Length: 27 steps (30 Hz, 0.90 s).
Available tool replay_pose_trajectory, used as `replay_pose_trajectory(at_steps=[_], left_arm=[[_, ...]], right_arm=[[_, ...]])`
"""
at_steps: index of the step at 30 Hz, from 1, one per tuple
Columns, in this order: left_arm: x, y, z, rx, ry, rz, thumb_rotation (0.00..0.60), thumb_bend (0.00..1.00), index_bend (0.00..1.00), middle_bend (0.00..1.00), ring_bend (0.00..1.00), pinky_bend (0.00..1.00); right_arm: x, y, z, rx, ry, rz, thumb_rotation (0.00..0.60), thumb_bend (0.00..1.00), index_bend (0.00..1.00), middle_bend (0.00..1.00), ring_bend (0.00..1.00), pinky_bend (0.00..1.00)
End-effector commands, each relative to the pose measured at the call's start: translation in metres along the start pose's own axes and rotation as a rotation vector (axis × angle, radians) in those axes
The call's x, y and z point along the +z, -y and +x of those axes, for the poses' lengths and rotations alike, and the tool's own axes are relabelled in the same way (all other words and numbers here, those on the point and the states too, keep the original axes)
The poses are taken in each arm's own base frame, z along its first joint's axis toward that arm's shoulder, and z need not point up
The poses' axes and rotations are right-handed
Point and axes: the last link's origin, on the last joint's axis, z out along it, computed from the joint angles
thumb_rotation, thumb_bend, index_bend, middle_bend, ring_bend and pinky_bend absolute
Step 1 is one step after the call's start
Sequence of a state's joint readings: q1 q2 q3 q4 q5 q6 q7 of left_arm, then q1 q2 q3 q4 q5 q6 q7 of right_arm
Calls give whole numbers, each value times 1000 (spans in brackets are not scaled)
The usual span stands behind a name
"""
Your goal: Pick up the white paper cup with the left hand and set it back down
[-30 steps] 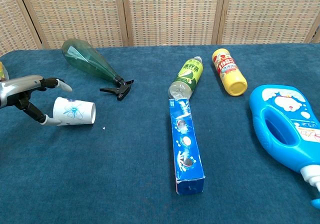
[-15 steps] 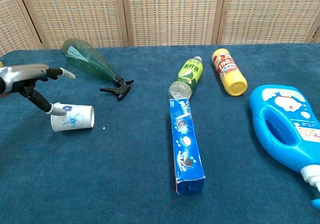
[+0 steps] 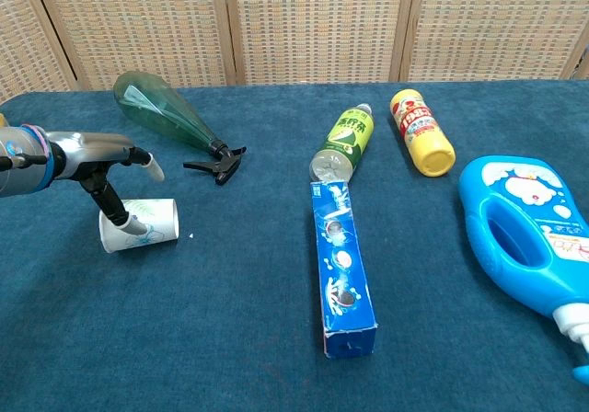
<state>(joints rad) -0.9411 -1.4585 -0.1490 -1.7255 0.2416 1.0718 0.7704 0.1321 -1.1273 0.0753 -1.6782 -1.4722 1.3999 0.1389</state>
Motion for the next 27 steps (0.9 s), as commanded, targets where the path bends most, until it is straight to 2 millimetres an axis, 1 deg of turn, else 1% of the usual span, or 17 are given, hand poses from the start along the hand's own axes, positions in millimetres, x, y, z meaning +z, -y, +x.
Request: replay_pose_trajectory(at_steps=[1,11,19,24,27], left_arm=[[0,-4,0,11,-5,0,529,231,185,0,0,0],[4,-25,-7,59,-3,17,534,235,235,0,0,0],[4,-35,-13,75,-4,18,551,244,332,0,0,0],[6,-38,-15,67,-20,17,574,323,368,0,0,0],[5,-39,-14,53,-43,2,578,331,374,0,0,0]], right_arm=[[0,0,0,-1,1,1,600,91,0,0,0,0],[-1,1,0,4,5,4,600,91,0,0,0,0],[-1,0,2,16,3,2,600,91,0,0,0,0],[-1,0,3,21,5,4,600,91,0,0,0,0],[-1,-1,3,22,4,1,600,91,0,0,0,0]])
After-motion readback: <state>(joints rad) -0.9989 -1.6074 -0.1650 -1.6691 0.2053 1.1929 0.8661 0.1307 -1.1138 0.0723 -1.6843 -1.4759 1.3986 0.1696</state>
